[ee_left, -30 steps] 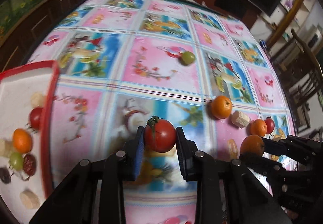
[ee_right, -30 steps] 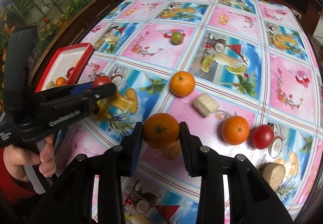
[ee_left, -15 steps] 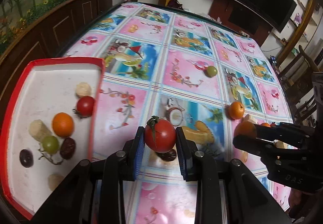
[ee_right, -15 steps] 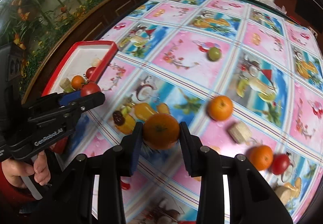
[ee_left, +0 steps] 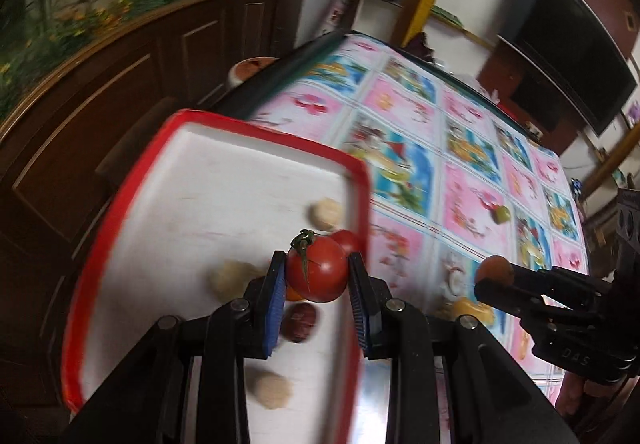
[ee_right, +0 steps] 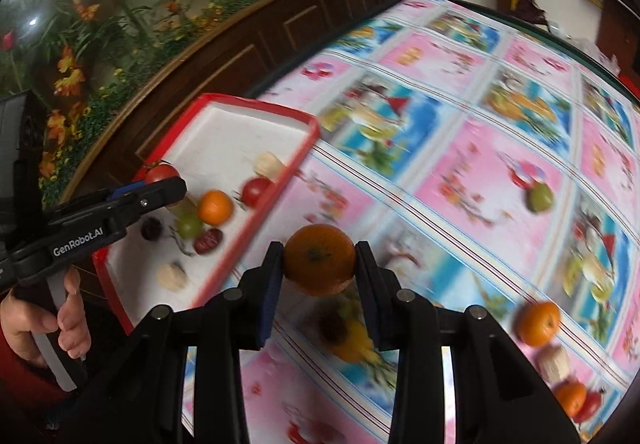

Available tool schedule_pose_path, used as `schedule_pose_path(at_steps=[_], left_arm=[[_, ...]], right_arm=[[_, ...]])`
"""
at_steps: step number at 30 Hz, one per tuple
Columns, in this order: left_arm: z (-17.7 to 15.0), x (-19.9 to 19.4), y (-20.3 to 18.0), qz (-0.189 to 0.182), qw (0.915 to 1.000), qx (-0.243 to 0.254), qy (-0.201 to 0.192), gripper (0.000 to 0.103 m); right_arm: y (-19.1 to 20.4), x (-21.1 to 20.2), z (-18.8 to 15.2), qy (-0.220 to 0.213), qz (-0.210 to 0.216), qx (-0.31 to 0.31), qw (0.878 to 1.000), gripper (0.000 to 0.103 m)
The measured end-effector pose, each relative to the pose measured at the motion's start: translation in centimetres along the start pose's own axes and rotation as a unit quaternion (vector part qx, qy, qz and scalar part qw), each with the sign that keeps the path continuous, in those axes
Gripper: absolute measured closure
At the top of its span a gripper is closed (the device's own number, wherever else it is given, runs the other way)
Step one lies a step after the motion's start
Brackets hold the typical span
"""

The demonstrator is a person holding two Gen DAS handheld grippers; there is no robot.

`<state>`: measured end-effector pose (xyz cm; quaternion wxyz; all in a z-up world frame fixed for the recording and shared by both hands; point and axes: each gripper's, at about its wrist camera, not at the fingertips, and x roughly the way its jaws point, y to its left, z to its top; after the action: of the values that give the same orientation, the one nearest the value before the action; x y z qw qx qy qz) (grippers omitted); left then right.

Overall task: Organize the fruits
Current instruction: 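Carry the tomato and orange into the tray while both tools open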

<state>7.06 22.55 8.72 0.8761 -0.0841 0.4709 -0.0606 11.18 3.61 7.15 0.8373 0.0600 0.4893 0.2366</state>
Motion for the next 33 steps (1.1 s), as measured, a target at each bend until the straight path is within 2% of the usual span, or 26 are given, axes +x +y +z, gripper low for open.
schedule_pose_path(at_steps=[2, 5, 8, 11, 13, 16, 19, 22, 25, 30, 33], left_arm=[[0.4, -0.7, 0.9, 0.005, 1.0, -0.001, -0.002, 0.074], [0.9, -1.4, 1.7, 0.012, 0.9996, 0.024, 0.0, 0.074], [2.3, -0.6, 3.5, 0.018, 0.9991, 0.022, 0.031, 0.074], [3.5, 0.5, 5.2, 0.031, 0.9984, 0.007, 0.047, 0.074], [3.7, 1.6, 5.6, 0.017, 0.9981, -0.003, 0.06, 0.074], [3.3, 2.5, 5.3, 0.024, 0.9978, 0.018, 0.06, 0.074], [3.2, 2.8, 6.2, 0.022, 0.9982, 0.001, 0.056, 0.074], [3.2, 2.9, 7.6, 0.033, 0.998, -0.008, 0.053, 0.074], [2.5, 3.8, 9.3, 0.037, 0.9965, -0.024, 0.071, 0.074], [1.1, 4.7, 9.6, 0.046, 0.9951, -0.015, 0.086, 0.074], [0.9, 4.5, 9.7, 0.047, 0.9955, -0.017, 0.08, 0.074]], right_arm=[[0.7, 0.5, 0.5, -0.004, 0.009, -0.001, 1.0, 0.065], [1.7, 0.8, 1.2, -0.013, 0.024, -0.001, 1.0, 0.065], [2.7, 0.4, 1.6, -0.023, 0.045, -0.012, 0.999, 0.065], [3.5, 1.0, 1.8, -0.012, 0.056, -0.026, 0.998, 0.065], [4.1, 1.6, 2.4, -0.007, 0.057, -0.037, 0.998, 0.065], [5.1, 3.2, 3.9, 0.0, 0.063, -0.05, 0.997, 0.065], [6.5, 5.7, 5.8, 0.015, 0.072, -0.061, 0.995, 0.065], [7.8, 7.9, 7.2, 0.026, 0.072, -0.079, 0.994, 0.065], [9.0, 10.2, 7.7, 0.045, 0.067, -0.098, 0.992, 0.065], [9.8, 12.5, 7.6, 0.065, 0.055, -0.115, 0.99, 0.065], [10.1, 13.1, 7.2, 0.073, 0.048, -0.126, 0.988, 0.065]])
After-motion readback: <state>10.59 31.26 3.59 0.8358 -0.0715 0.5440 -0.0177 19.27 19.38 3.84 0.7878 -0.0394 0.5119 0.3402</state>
